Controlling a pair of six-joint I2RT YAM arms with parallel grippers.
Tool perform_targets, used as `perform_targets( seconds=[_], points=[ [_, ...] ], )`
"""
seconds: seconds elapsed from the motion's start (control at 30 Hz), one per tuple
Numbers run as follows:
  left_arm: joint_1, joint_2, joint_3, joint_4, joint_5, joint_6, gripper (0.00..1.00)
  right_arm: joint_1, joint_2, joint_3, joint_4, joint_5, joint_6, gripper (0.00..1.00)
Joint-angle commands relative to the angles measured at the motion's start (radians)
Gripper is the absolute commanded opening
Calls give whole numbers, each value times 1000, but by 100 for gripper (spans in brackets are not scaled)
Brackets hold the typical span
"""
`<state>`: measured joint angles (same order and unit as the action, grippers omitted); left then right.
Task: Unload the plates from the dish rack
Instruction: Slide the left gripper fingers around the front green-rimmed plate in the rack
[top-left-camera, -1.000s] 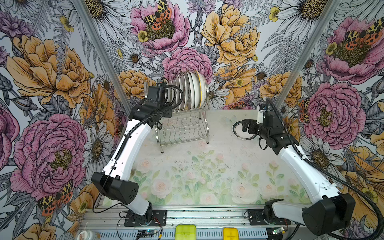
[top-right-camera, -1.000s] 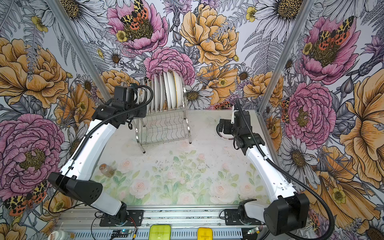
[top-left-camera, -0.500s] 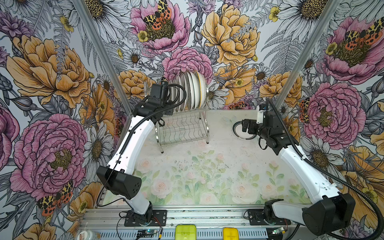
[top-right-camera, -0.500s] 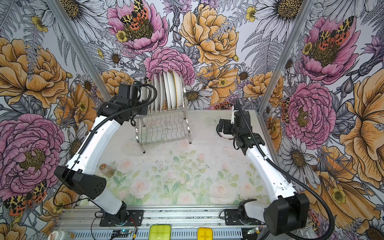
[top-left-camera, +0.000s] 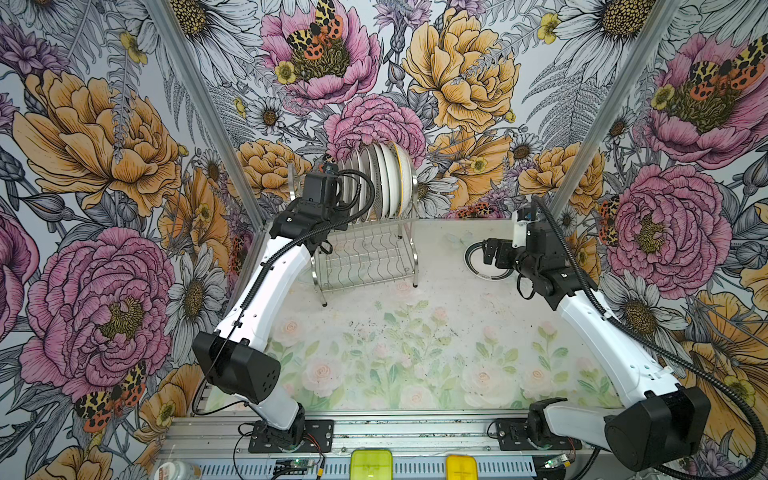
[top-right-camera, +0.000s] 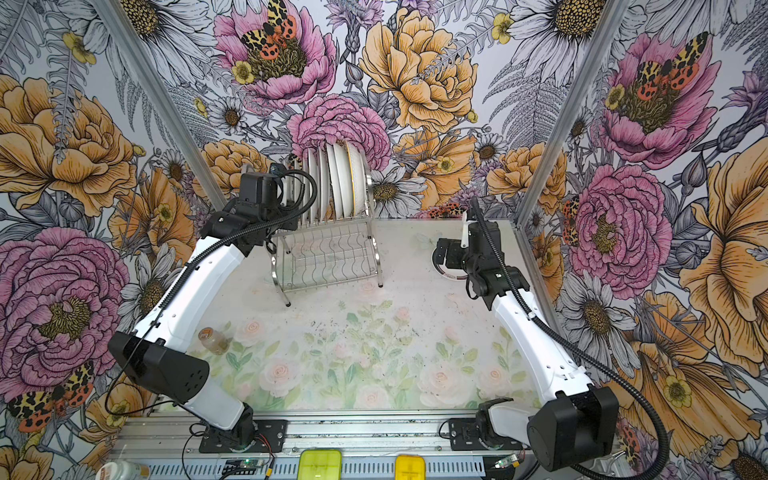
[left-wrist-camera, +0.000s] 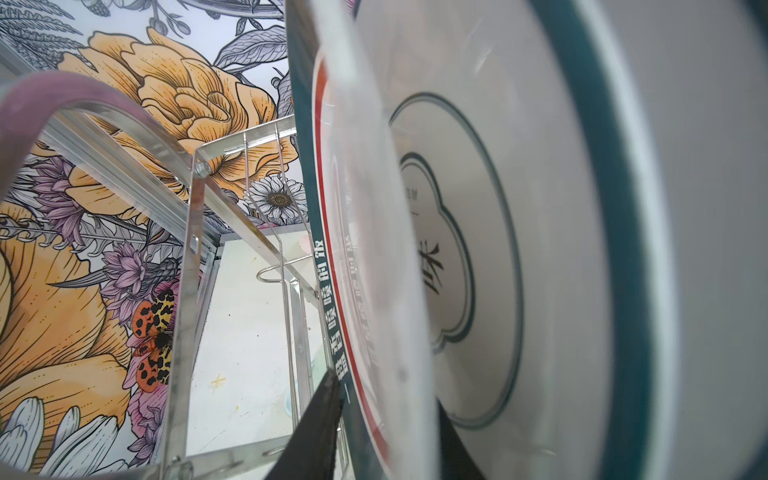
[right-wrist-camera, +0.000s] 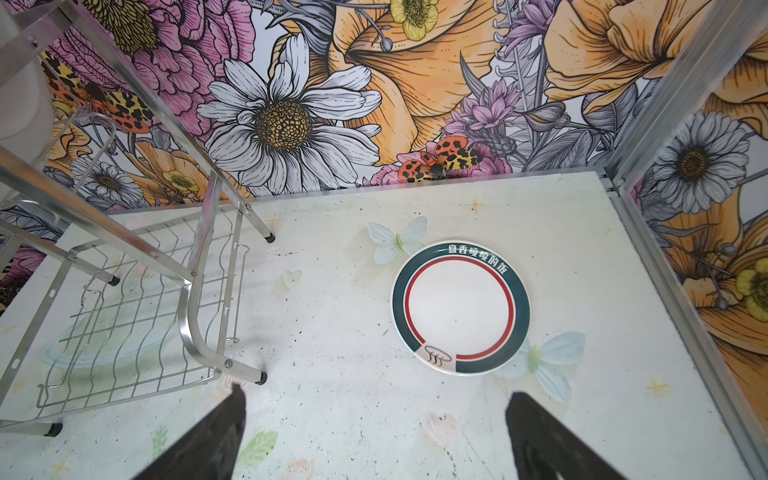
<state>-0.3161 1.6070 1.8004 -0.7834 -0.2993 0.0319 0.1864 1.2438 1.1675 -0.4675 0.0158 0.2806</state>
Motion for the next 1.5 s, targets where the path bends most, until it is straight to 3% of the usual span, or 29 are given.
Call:
perform_targets(
  seconds=[0.0,0.87,1.47],
  points=[
    [19,-38,-22,59,-11,4,26,-3,-7,15,2,-16,5,99],
    [38,-64,-80,116,0,9,0,-4,-5,33,1,-21,4,98],
    [40,-89,-50,115,10,23,0,-8,-18,14,2,-17,0,98]
  ],
)
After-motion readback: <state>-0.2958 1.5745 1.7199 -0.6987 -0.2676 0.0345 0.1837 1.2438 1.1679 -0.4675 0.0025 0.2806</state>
